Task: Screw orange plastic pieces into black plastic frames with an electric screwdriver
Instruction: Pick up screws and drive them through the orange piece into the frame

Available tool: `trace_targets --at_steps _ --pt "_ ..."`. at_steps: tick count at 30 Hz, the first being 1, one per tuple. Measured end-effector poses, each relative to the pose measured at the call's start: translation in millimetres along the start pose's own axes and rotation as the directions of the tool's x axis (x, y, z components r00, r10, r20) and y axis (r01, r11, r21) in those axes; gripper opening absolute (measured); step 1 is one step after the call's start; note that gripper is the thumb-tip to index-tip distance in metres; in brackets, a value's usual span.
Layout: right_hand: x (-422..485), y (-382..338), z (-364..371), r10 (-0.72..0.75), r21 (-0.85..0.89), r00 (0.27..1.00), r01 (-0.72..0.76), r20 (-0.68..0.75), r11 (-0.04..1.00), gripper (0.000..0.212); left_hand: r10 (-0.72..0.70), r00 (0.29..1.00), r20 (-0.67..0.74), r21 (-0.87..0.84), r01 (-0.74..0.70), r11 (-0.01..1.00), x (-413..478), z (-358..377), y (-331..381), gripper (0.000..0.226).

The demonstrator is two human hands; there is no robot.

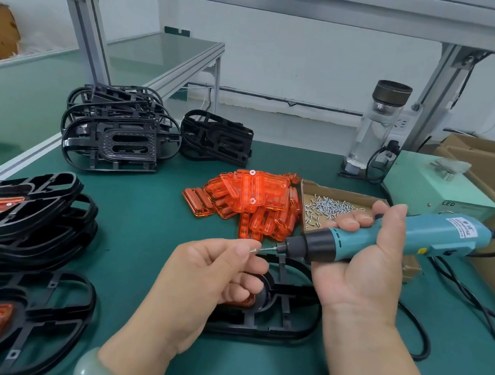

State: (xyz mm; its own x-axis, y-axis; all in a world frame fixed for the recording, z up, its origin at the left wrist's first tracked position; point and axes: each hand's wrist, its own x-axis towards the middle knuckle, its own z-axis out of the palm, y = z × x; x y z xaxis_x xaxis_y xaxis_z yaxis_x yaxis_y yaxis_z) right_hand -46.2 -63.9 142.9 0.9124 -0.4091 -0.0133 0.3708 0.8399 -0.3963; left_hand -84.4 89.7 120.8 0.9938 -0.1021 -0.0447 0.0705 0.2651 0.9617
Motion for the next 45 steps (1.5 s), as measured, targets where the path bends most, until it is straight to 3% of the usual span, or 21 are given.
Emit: trace_targets --at_steps 4,7,13,23,27,30,33,42,45 --pt "-0.2 1.2 -0.5 0.003 -0.003 1.0 -0.002 0.005 1.0 0.024 0.047 0.996 -0.074 0.098 -0.04 0.994 1.4 1.7 -0.9 0.007" --pt "-0.7 2.0 -0.1 0.015 0.007 1.0 -0.015 0.019 1.0 0.027 0.1 0.991 -0.086 0.206 -0.081 0.975 3.8 1.0 -1.0 0.02" --pt "-2.6 4.3 1.9 -0.006 -0.003 0.999 0.006 0.035 1.0 0.026 0.205 0.977 -0.063 0.383 -0.166 0.909 2.1 -0.8 3.1 0.023" --pt "-0.5 2.6 -1.7 0.008 0.007 1.0 -0.008 0.024 1.0 0.026 0.275 0.96 -0.051 0.44 -0.226 0.869 3.2 -3.9 3.8 0.014" --pt "1.9 1.5 -2.2 0.005 -0.011 1.0 -0.005 0.002 1.0 0.027 0.35 0.934 -0.075 0.66 -0.217 0.72 7.1 -20.3 6.2 0.025" --pt "4.2 -0.9 -2.8 0.003 -0.034 1.0 -0.004 -0.025 0.999 0.026 0.272 0.962 -0.002 0.817 -0.155 0.556 8.0 -29.4 3.2 0.029" --pt "7.5 -3.4 -4.8 -0.008 -0.078 0.998 0.003 -0.055 0.997 0.02 0.172 0.983 0.063 0.889 -0.133 0.438 8.7 -30.5 -1.3 0.016" --pt "12.4 1.3 -9.4 -0.053 -0.273 0.996 0.031 -0.075 0.961 0.023 0.139 0.979 0.15 0.945 -0.183 0.272 10.1 -23.3 -10.1 0.015" --pt "11.6 3.3 -10.1 -0.076 -0.345 0.996 0.057 -0.04 0.937 0.019 0.124 0.981 0.148 0.947 -0.177 0.269 9.4 -21.4 -12.4 0.015"
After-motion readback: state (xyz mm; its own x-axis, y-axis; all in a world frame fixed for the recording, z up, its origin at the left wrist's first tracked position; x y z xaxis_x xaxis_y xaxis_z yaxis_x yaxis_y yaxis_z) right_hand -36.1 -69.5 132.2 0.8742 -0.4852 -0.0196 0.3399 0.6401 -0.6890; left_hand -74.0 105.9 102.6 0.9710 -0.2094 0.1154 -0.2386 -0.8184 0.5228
